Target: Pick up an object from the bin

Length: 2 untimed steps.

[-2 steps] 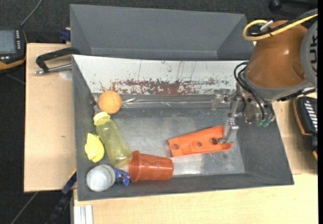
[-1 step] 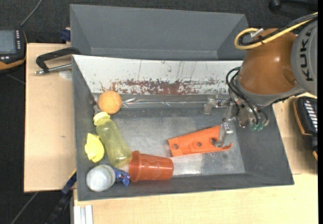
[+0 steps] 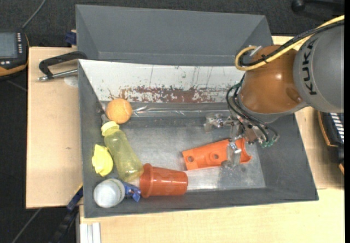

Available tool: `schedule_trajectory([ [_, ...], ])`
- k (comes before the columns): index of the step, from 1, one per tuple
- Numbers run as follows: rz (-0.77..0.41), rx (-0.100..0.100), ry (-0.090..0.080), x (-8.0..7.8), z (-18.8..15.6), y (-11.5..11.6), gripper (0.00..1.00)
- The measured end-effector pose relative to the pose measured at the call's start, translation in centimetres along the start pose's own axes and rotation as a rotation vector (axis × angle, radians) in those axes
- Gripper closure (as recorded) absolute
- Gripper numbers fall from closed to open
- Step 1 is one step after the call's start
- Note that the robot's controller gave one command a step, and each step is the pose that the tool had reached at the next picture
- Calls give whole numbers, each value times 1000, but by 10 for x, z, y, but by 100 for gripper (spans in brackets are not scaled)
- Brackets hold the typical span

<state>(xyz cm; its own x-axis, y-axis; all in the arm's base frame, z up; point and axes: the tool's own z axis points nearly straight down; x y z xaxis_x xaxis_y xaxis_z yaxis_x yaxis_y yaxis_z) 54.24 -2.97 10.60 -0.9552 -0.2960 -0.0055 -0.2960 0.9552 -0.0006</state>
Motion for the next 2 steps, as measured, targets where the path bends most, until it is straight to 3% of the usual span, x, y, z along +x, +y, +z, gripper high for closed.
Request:
schedule_trajectory([
  [1, 129, 1, -4, -4, 35, 11, 100],
  [2, 129, 1, -4, -4, 35, 11, 100],
])
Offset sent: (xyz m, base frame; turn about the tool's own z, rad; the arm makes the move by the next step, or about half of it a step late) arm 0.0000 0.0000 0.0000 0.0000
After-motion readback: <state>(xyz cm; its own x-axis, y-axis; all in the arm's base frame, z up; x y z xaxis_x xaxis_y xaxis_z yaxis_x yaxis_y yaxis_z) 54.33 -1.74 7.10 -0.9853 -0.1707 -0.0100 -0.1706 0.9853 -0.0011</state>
